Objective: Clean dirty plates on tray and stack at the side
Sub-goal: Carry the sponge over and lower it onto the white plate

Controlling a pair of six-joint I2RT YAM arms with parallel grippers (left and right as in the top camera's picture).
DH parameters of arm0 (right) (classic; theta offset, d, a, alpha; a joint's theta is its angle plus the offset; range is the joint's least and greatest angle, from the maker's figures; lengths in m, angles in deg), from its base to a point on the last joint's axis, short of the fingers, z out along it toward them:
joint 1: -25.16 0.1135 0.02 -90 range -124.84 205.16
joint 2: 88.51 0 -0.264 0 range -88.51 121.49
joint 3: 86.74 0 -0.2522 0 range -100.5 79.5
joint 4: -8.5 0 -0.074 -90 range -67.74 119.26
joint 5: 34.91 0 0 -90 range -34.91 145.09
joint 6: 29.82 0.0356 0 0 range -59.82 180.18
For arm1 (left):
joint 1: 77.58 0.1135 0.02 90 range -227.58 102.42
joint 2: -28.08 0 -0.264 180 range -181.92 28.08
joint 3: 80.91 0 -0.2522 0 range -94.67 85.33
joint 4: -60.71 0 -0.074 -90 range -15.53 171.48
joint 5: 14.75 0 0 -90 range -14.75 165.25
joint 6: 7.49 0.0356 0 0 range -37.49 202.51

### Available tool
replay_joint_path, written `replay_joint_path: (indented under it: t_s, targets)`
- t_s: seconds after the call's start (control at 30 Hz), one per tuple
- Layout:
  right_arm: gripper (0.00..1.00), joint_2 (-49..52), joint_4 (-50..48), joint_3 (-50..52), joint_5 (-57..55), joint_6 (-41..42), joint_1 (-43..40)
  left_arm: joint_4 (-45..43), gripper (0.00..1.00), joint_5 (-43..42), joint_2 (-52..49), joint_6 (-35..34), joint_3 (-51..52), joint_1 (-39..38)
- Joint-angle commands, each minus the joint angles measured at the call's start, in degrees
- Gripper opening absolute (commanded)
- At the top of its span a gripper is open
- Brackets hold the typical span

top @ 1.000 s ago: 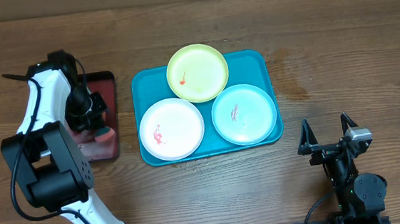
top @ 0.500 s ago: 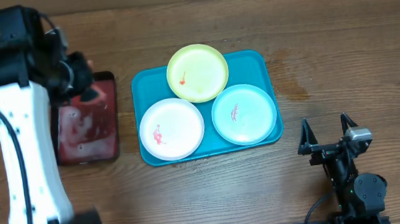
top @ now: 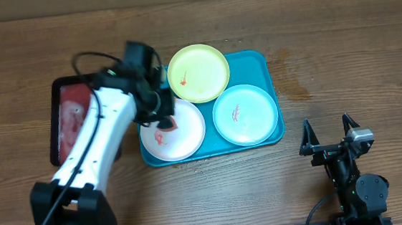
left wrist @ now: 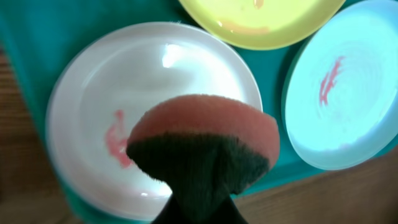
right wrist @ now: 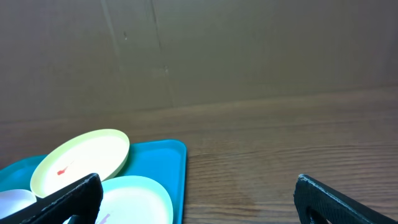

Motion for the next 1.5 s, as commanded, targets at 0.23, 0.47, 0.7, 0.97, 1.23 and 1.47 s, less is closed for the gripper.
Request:
replay_joint_path:
  t_s: [0.23, 0.47, 0.7, 0.97, 1.23, 1.47]
  targets:
    - [1.0, -0.24, -0.39, 0.57, -0.57, -0.2, 0.22, -20.85, 0.04, -0.2, -0.22, -11.8, 16.85, -2.12]
    - [1.0, -0.24, -0.39, 0.57, -0.57, -0.2, 0.22, -25.11, 0.24, 0.15, -0.33, -12.98, 21.03, -4.24]
    - [1.0, -0.24, -0.39, 0.57, -0.57, -0.2, 0.22, -23.76, 0.54, 0.92, 0.07, -10.75, 18.88, -3.48]
    - [1.0, -0.24, -0.39, 0.57, -0.57, -0.2, 0.22, -5.25, 0.47, 0.9, 3.98, -9.97, 0.28, 1.22]
    - [1.0, -0.24, -0.39, 0.57, -0.57, -0.2, 0.22, 4.37, 1.0, 0.96, 7.74, -9.97, -9.31, 3.3]
    - [1.0, -0.24, -0.46, 0.57, -0.66, -0.24, 0.22, 11.39, 1.0, 1.07, 6.58, -10.01, -5.57, 3.23]
